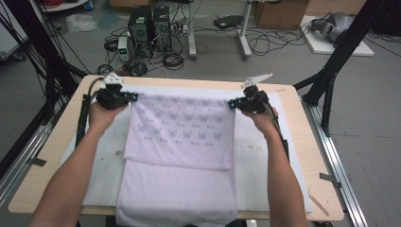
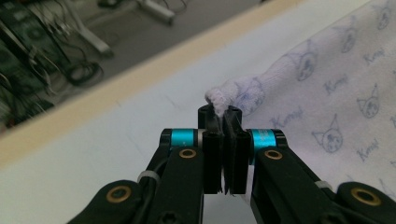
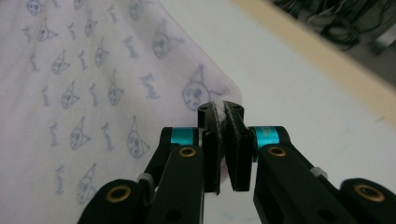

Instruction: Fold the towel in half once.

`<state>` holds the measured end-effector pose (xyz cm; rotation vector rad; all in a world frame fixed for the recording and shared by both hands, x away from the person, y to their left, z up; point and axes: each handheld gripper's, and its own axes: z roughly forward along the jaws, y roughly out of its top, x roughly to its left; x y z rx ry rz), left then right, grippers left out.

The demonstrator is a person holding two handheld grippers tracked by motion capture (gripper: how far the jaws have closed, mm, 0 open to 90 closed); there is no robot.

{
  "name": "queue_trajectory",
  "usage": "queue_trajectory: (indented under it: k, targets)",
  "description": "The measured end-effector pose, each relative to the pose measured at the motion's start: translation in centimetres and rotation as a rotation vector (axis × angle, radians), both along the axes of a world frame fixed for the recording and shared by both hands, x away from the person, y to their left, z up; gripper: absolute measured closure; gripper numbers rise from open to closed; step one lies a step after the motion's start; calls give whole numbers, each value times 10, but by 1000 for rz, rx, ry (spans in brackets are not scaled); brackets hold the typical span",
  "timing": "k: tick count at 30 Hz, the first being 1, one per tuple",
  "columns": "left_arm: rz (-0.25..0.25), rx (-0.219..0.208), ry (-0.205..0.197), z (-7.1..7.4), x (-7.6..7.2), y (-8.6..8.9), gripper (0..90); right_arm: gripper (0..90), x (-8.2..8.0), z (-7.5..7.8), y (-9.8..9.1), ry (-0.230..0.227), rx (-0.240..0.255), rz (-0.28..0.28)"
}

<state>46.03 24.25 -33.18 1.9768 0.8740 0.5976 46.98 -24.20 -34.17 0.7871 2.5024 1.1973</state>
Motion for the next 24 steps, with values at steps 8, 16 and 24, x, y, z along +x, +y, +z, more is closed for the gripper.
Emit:
queue_trajectory:
  k: [8, 16, 24]
  targets:
    - [71, 16, -21, 19, 12, 2, 525, 616, 22, 45, -4, -58, 80, -136]
    - [37, 1, 46, -30, -13, 21, 516, 546, -1, -6, -6, 32, 4, -85]
    - [-68, -28, 46, -55, -54, 16, 509, 528, -44, -17, 2, 24, 45, -5]
